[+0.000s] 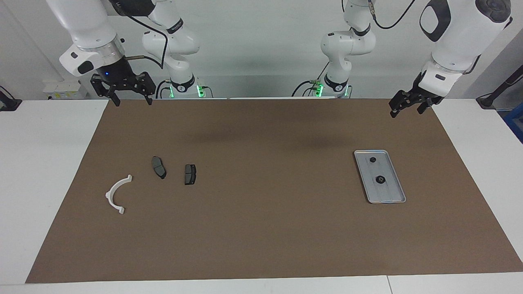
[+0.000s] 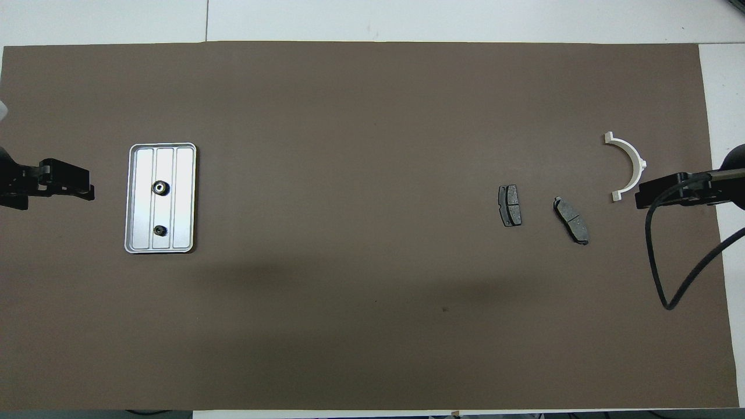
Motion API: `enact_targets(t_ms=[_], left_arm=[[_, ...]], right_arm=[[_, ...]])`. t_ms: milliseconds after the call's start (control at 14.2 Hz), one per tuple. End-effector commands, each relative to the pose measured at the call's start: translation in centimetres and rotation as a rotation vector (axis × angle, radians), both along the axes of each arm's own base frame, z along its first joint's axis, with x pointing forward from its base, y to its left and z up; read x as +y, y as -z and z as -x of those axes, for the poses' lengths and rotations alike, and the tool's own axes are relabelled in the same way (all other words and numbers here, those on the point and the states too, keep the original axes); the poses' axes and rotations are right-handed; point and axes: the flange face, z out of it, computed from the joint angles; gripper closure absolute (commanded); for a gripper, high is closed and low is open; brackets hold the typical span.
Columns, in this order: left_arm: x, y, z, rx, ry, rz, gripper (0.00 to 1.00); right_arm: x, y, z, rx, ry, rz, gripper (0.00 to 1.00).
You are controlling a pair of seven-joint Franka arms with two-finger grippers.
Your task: Pick bearing gear from pile to tray
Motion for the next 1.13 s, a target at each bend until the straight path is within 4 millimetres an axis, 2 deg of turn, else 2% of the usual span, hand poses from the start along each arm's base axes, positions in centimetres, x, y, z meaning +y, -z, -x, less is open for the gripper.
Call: enact_targets(t_ms=[0,633,1055], left_arm=[[-0.2,-0.1,0.3,0.011,0.002,0.008,0.0],[-0.2,-0.1,0.3,0.011,0.002,0.008,0.0],[-0.2,-0.1,0.3,0.011,0.002,0.008,0.0]], right_arm=[[-0.3,-0.3,0.6,0.004,-0.014,-0.012,0.0],[-0.9,-2.6,1.7,-0.044,-0.002,-0.012,0.0],[-1.2,-2.8,1.9,-0.045,0.002,-0.012,0.0]])
